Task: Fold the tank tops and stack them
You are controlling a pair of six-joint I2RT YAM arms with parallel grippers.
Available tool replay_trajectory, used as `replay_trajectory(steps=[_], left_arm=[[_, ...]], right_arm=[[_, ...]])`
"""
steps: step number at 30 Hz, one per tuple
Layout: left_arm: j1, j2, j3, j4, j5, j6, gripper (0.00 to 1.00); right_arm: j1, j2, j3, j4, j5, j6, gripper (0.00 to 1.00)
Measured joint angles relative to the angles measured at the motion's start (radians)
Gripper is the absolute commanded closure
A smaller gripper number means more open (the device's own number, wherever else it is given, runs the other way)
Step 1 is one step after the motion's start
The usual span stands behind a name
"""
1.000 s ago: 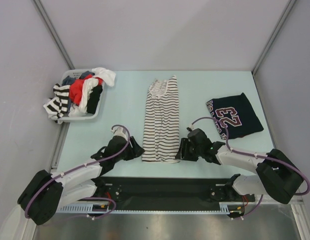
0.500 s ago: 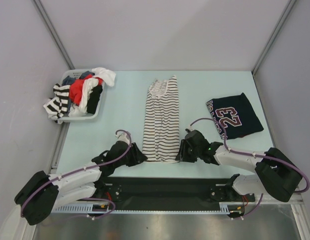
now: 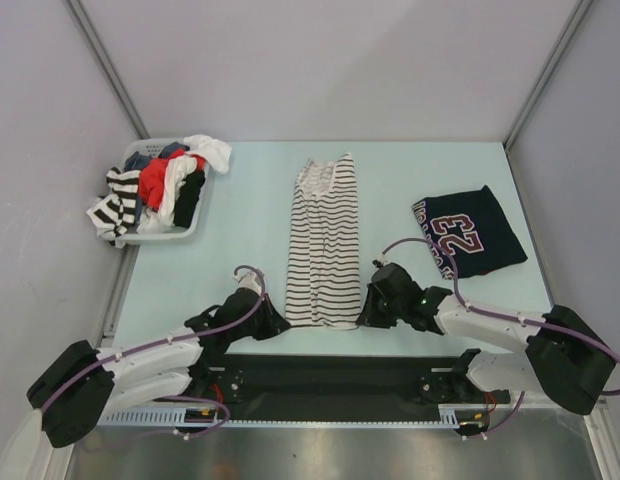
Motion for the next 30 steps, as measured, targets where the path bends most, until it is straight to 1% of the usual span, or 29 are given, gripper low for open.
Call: replay_trajectory(steps=[7, 15, 22, 30], left_arm=[[-0.034, -0.058, 0.0, -0.093, -0.003, -0.007, 1.0], [-0.053, -0.09, 0.017, -0.164, 0.024, -0.015, 1.0], [-0.055, -0.114, 0.065, -0.284, 0.023, -0.015, 1.0], [-0.057, -0.1, 0.219, -0.389, -0.01, -0.006, 1.0]], right_arm=[[0.006, -0.098, -0.037, -0.067, 0.012, 0.004, 1.0], [0.006, -0.16, -0.05, -0.113, 0.006, 0.017, 0.99], [0.007, -0.156, 0.019, -0.151, -0.004, 0.006, 0.97], [-0.012, -0.118, 0.129, -0.179, -0.005, -0.036, 0.96]])
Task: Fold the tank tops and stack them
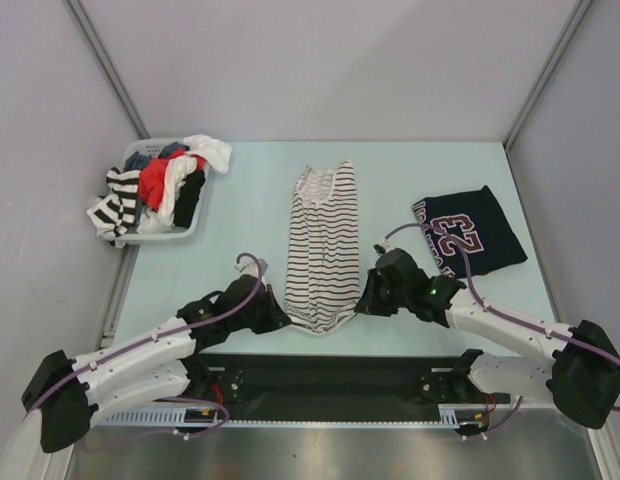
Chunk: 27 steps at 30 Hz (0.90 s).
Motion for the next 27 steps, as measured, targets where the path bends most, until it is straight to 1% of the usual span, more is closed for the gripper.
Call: replay_trajectory(steps=[6, 12, 19, 27], left_arm=[[0.009, 0.067, 0.108, -0.038, -0.056, 0.029, 1.0], [0.057, 0.145, 0.192, -0.051, -0.071, 0.078, 1.0], [0.148, 0.242, 0.3, -0.056, -0.067, 0.148, 1.0], [0.263, 0.409, 0.443, -0.052, -0.045, 0.238, 1.0]], right_arm=[[-0.053, 0.047, 0.085, -0.018, -0.015, -0.047, 0.96], [-0.11, 0.098, 0.173, -0.029, -0.032, -0.095, 0.96], [-0.18, 0.16, 0.252, -0.03, -0.042, -0.141, 0.96], [-0.233, 0.306, 0.406, -0.042, -0.031, -0.212, 0.97]])
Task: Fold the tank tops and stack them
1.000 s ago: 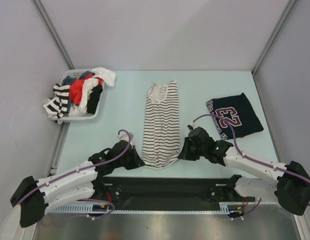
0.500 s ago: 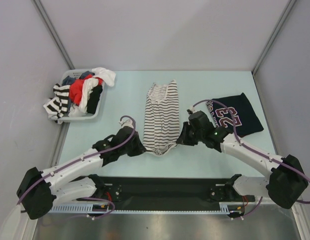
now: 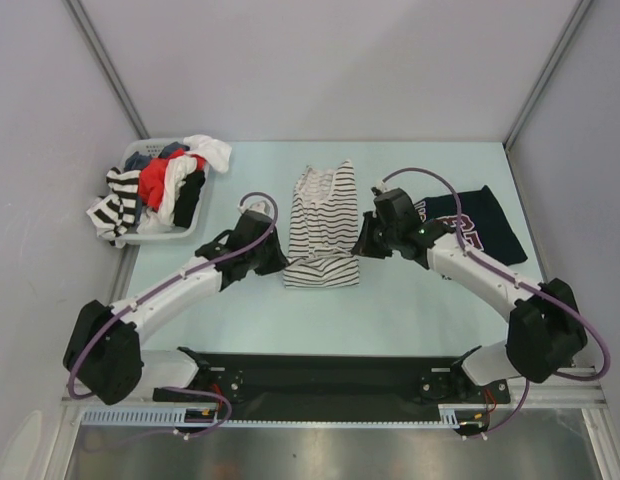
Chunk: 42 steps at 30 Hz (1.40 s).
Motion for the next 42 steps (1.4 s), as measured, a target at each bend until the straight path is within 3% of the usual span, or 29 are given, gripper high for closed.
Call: replay_trajectory(steps=[17, 42], left_arm=[[0.09, 0.329, 0.326, 0.012, -0.002, 0.107, 1.0], [0.157, 0.573, 0.51, 0.077, 0.038, 0.15, 1.0]], right_arm=[[-0.117, 0.29, 0.259, -0.003, 0.051, -0.1, 0.99], [-0.192, 0.517, 0.441, 0.076, 0.007, -0.133, 1.0]])
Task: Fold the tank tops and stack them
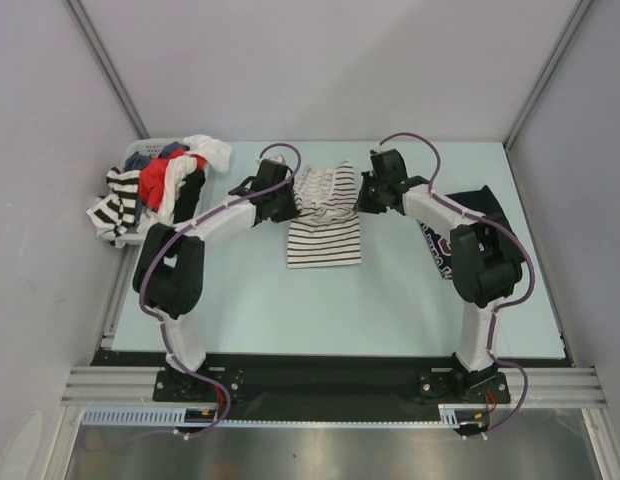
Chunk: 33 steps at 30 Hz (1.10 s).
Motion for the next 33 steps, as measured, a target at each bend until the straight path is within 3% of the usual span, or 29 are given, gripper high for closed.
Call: replay_trajectory(steps=[8, 9, 10, 13, 14, 17, 18, 22, 23, 27, 28, 31, 33], left_arm=[[0.007, 0.084, 0.018, 0.028, 0.021, 0.0, 0.98], [0.009, 0.095, 0.018, 0.036, 0.023, 0.0, 0.96], [0.011, 0.108, 0.019, 0.042, 0.024, 0.0, 0.92], [0.018, 0.147, 0.02, 0.058, 0.034, 0.0, 0.72], [0.022, 0.158, 0.019, 0.063, 0.042, 0.003, 0.52], [0.033, 0.159, -0.016, 0.103, 0.052, 0.007, 0.3], [0.037, 0.15, -0.034, 0.118, 0.052, 0.008, 0.28], [0.048, 0.103, -0.079, 0.122, 0.042, 0.014, 0.15], [0.048, 0.087, -0.08, 0.121, 0.04, 0.021, 0.0], [0.049, -0.019, -0.102, 0.127, 0.033, 0.043, 0.0], [0.048, -0.058, -0.125, 0.139, 0.033, 0.048, 0.0], [0.04, -0.185, -0.221, 0.162, 0.047, 0.047, 0.14], [0.027, -0.26, -0.294, 0.186, 0.072, 0.04, 0.31]], right_arm=[[-0.015, 0.131, 0.011, 0.048, -0.026, 0.001, 0.95], [-0.018, 0.144, 0.014, 0.053, -0.028, 0.002, 0.92], [-0.02, 0.159, 0.019, 0.056, -0.031, 0.004, 0.78], [-0.031, 0.183, 0.022, 0.065, -0.039, 0.019, 0.43], [-0.035, 0.185, 0.021, 0.067, -0.039, 0.023, 0.39], [-0.044, 0.165, -0.007, 0.114, -0.038, 0.021, 0.34], [-0.047, 0.148, -0.031, 0.126, -0.035, 0.022, 0.34], [-0.057, 0.064, -0.121, 0.156, -0.035, 0.029, 0.34], [-0.058, 0.039, -0.142, 0.163, -0.035, 0.031, 0.36], [-0.06, -0.075, -0.229, 0.203, -0.05, 0.039, 0.54], [-0.06, -0.109, -0.258, 0.216, -0.063, 0.042, 0.63], [-0.06, -0.196, -0.352, 0.266, -0.128, 0.065, 0.84], [-0.06, -0.227, -0.408, 0.303, -0.195, 0.089, 0.94]])
